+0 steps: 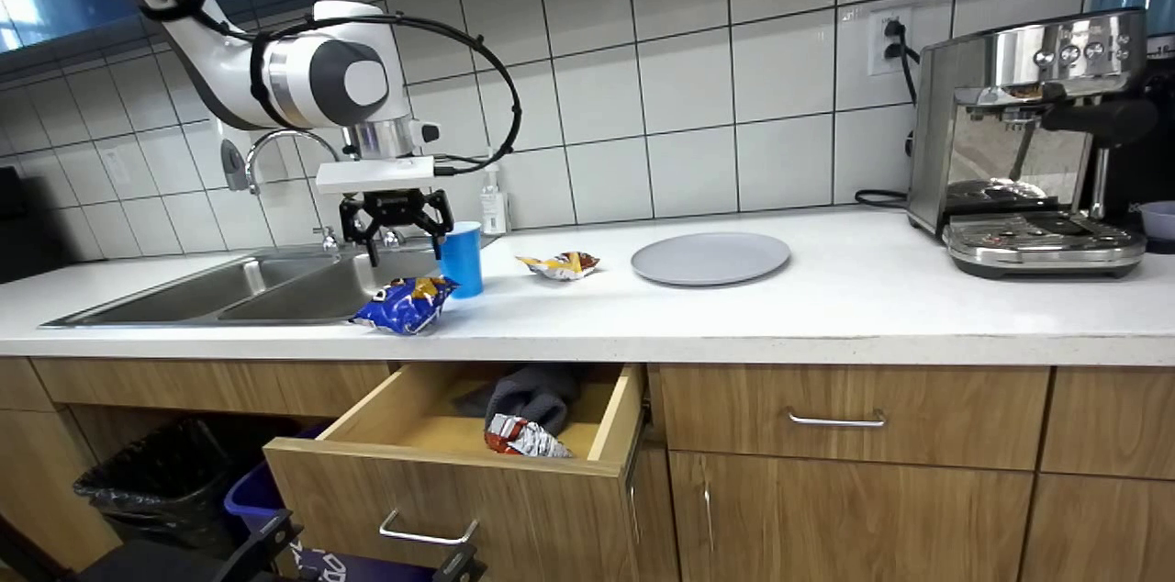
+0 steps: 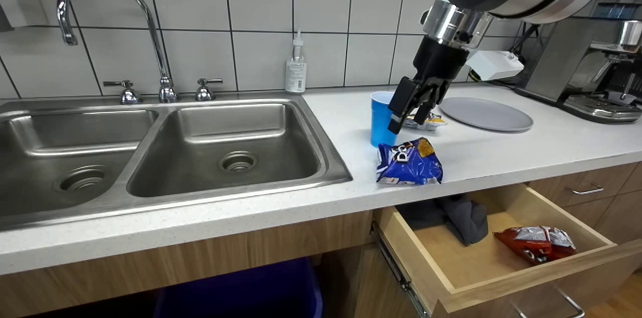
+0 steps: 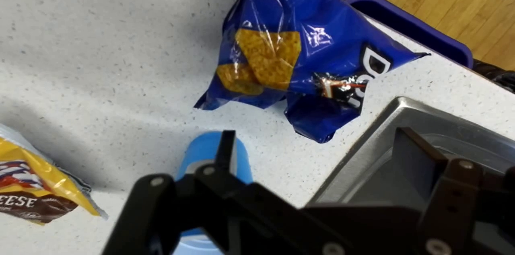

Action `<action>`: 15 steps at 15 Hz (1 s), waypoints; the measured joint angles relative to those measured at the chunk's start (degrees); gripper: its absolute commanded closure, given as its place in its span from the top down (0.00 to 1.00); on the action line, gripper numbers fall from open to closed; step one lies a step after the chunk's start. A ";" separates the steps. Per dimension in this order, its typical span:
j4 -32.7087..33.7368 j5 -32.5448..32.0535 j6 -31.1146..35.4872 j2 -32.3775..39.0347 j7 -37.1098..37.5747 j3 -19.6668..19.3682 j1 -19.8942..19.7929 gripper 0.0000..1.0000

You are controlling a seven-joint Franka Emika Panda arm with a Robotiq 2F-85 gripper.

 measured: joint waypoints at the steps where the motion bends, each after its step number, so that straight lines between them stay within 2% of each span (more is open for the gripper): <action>1: 0.00 0.00 0.00 0.00 0.00 0.00 0.00 1.00; 7: 0.01 0.00 0.52 0.79 0.00 0.04 0.00 1.00; 15: 1.99 -3.14 5.86 6.49 0.39 0.46 0.26 1.00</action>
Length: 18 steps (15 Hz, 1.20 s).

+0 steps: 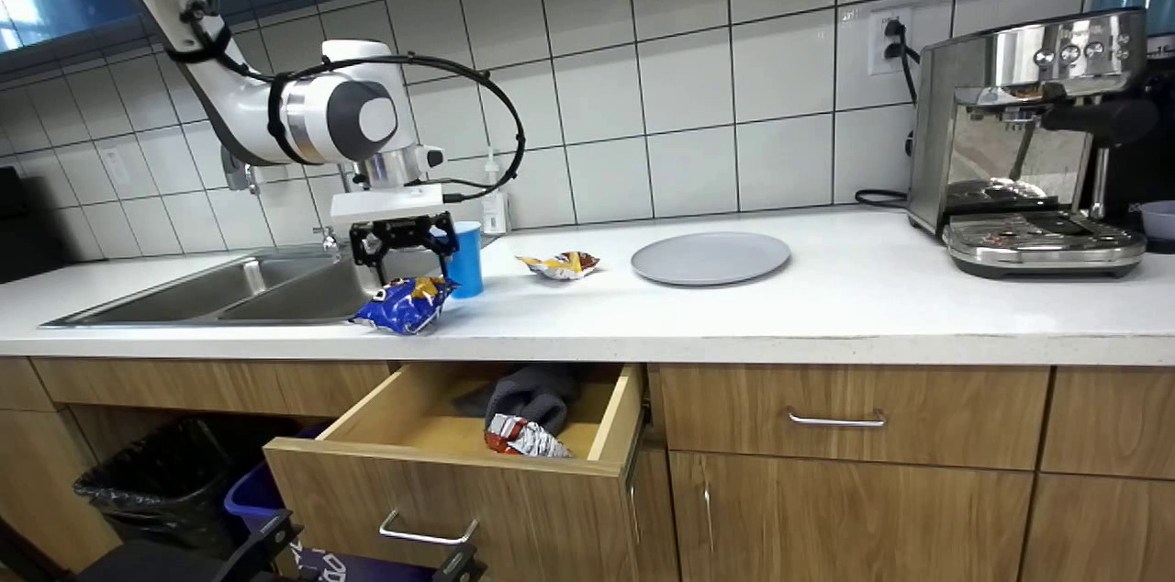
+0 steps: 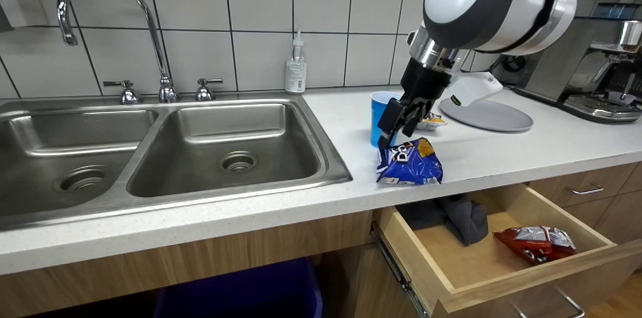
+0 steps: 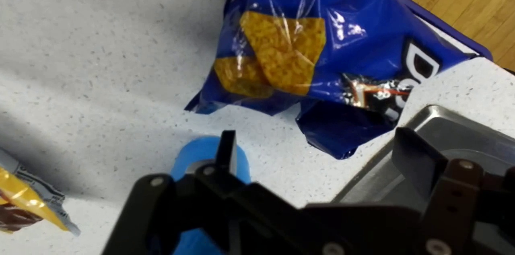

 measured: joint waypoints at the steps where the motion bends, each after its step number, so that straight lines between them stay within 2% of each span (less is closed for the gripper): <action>1: 0.33 -0.64 0.59 0.67 0.02 0.14 0.04 1.00; 10: 2.02 -2.04 1.04 3.27 0.09 2.64 0.05 1.00; 18: 1.98 -4.69 -0.46 3.11 -0.01 2.60 0.01 1.00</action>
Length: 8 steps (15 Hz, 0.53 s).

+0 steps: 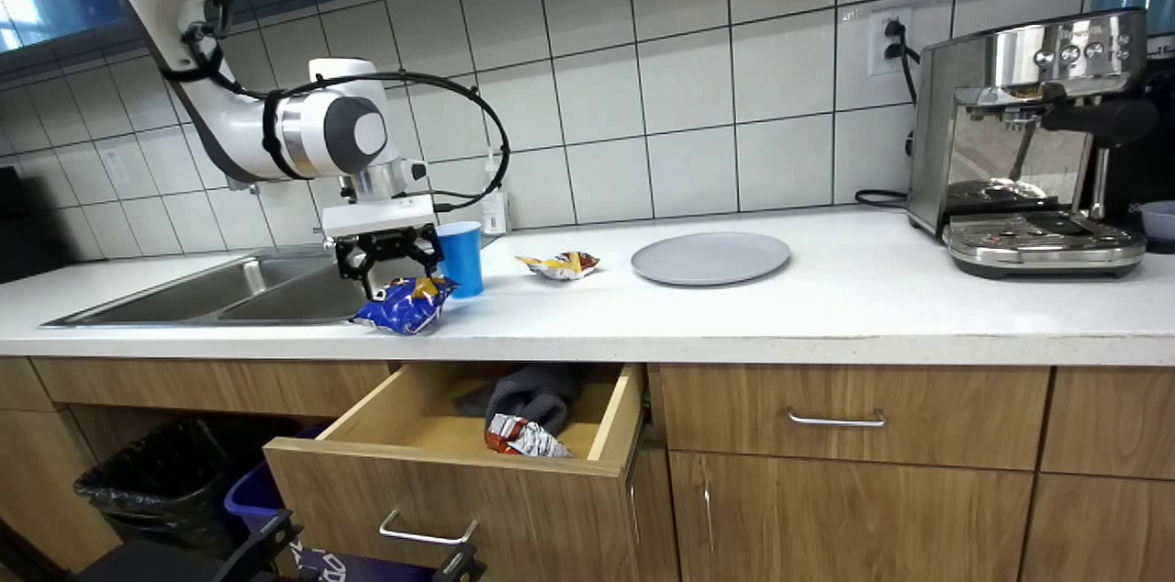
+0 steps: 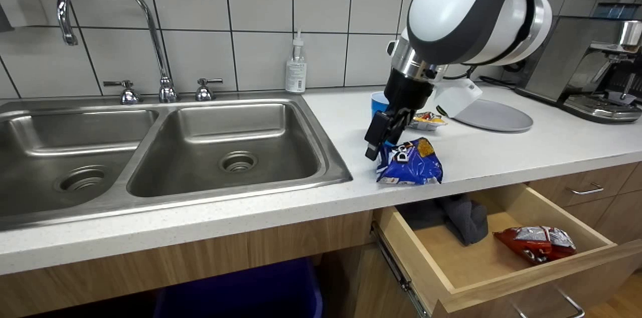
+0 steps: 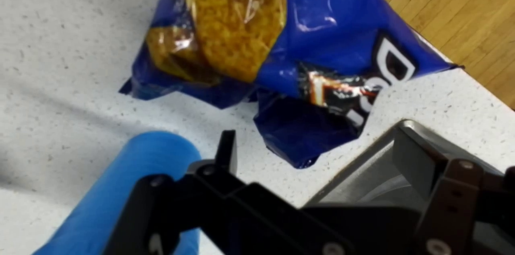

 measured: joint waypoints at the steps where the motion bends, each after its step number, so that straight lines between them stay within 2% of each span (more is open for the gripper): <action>1: -0.01 -0.41 -0.38 -0.05 0.00 -0.06 0.00 1.00; 8: -0.12 -3.32 -2.15 -0.16 0.00 -1.51 -0.23 1.00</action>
